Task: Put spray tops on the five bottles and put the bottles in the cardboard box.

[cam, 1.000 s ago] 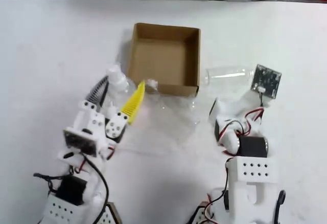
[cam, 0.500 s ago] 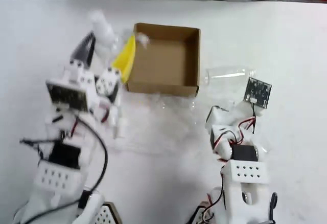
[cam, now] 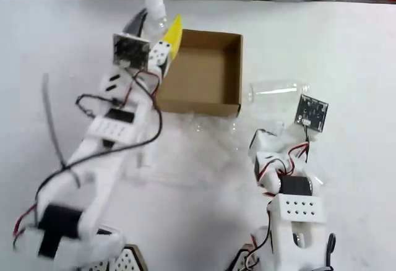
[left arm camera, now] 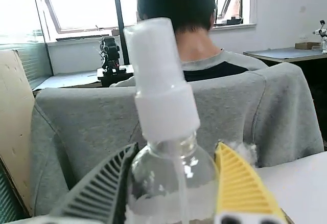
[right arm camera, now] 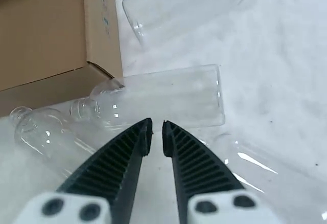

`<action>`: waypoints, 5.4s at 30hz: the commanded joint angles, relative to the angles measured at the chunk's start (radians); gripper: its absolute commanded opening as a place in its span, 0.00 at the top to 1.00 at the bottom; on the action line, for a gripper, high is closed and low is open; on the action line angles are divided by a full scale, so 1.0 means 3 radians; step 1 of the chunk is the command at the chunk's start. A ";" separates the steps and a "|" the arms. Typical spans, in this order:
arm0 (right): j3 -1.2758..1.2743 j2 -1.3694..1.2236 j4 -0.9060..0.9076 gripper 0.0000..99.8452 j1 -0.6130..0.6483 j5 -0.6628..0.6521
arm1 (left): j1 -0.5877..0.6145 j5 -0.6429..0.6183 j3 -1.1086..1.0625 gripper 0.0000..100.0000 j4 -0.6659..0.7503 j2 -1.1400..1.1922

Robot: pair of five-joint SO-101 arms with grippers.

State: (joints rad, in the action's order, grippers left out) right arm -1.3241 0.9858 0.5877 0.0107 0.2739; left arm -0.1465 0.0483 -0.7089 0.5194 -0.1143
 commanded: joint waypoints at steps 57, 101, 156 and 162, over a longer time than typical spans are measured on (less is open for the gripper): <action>-0.0327 0.0043 -0.0673 0.98 -0.0008 -0.0046 | 0.0074 -0.0015 0.3626 0.98 0.0297 0.3900; -0.0332 0.0018 -0.0683 0.98 -0.0008 -0.0496 | 0.0187 -0.0015 0.2532 0.67 -0.0655 0.2442; 0.2107 -0.0662 0.2197 0.98 0.1210 -0.2225 | 0.2422 -0.0015 -0.1253 0.94 -0.4122 -0.1721; 0.2726 -0.1690 0.2212 0.97 0.1348 -0.2312 | 0.2498 -0.0015 -0.0793 0.94 -0.4271 -0.0923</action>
State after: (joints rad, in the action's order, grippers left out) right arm -0.6490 0.6406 1.2428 0.3943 -0.3844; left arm 0.5884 0.0483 -1.0756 -0.7434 -0.5317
